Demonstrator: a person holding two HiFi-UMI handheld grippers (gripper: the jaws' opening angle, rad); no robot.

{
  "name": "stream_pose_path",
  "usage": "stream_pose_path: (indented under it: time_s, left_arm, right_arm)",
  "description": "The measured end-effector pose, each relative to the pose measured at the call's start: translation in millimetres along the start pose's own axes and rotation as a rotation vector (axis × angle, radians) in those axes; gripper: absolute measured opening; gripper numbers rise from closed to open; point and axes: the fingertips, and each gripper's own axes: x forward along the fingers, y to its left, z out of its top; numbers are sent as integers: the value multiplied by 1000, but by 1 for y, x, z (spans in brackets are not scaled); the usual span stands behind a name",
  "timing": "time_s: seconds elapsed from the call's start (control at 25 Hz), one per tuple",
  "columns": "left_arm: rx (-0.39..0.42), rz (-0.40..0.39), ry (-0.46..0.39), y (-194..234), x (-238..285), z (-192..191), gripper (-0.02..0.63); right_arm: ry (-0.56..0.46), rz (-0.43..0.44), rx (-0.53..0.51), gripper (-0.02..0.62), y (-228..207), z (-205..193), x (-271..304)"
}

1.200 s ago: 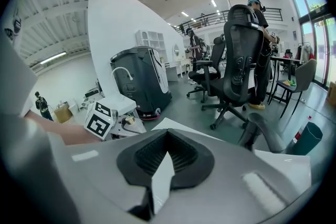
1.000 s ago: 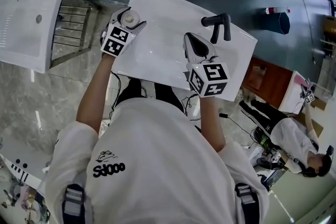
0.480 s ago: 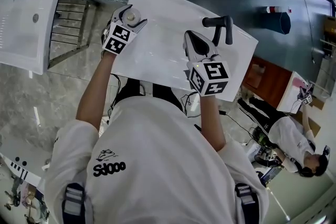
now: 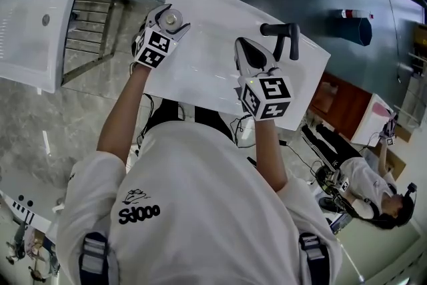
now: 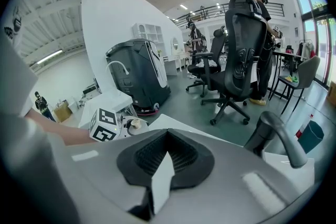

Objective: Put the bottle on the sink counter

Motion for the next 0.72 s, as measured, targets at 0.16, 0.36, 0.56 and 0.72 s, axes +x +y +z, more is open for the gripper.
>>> stream_pose_path:
  time_s: [0.16, 0.36, 0.56, 0.72]
  left_arm:
    - [18, 20, -6, 2, 2, 0, 344]
    - [-42, -19, -15, 1, 4, -3, 345]
    - [-79, -40, -11, 2, 0, -3, 354]
    - [-97, -34, -4, 2, -5, -14, 354]
  right_arm:
    - [-4, 4, -3, 11, 2, 2, 3]
    - [3, 5, -1, 11, 2, -1, 1]
    - [-2, 17, -29, 11, 5, 1, -2]
    - [-5, 22, -34, 11, 6, -1, -6]
